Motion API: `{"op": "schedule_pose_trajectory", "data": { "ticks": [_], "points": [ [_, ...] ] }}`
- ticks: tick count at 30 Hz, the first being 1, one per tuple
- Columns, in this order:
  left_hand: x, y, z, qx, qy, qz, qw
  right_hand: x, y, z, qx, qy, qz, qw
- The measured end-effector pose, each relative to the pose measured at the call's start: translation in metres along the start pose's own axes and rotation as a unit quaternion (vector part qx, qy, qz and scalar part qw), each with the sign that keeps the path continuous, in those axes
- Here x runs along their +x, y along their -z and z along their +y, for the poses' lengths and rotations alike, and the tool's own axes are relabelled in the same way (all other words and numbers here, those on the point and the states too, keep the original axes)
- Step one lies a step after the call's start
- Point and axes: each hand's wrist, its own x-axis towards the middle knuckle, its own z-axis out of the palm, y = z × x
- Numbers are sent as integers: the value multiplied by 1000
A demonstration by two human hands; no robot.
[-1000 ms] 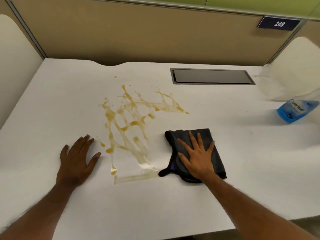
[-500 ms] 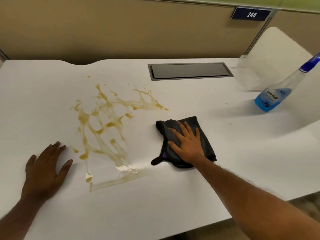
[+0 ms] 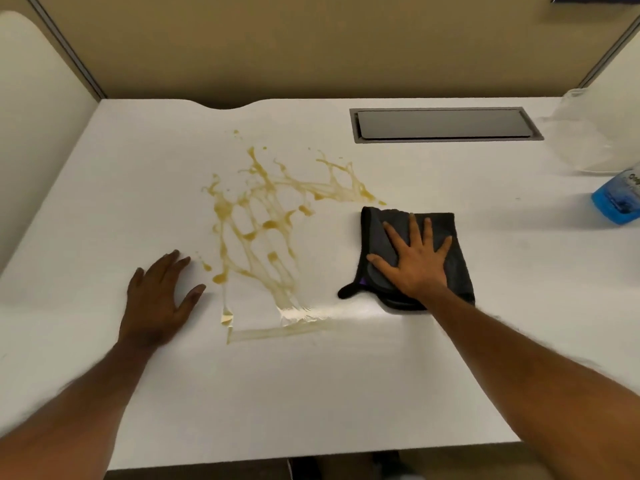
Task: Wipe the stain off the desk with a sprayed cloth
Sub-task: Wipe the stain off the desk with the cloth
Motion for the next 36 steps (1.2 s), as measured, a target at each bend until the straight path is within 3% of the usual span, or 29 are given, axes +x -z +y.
{"op": "schedule_pose_trajectory", "data": {
  "ticks": [4,8,13,17,21,25,29,33,36],
  "points": [
    [1,-3,-4,-3,2,1,1000,-40,-10,27,-10,81,28,996],
    [0,-6,-7,-7,5,4,1000,-28,-4,45,-7,28,23,999],
    [1,-9,-10,-4,4,11,1000,18,5,5,26,-46,10,999],
    [2,-7,-8,3,-1,13,1000,7,-3,-21,7,25,6,1000],
    [0,-3,-4,-7,-2,15,1000,-29,-5,8,23,72,29,997],
    [-1,-5,-6,-10,6,16,1000,-27,-3,23,32,15,35,999],
    [-1,-6,-7,-5,7,21,1000,-4,1,-12,44,-39,18,998],
    [-1,-5,-6,-8,0,16,1000,-23,-4,-45,32,54,8,998],
    [-2,-4,-5,-12,1,11,1000,-63,-11,-22,23,125,23,992]
  ]
}}
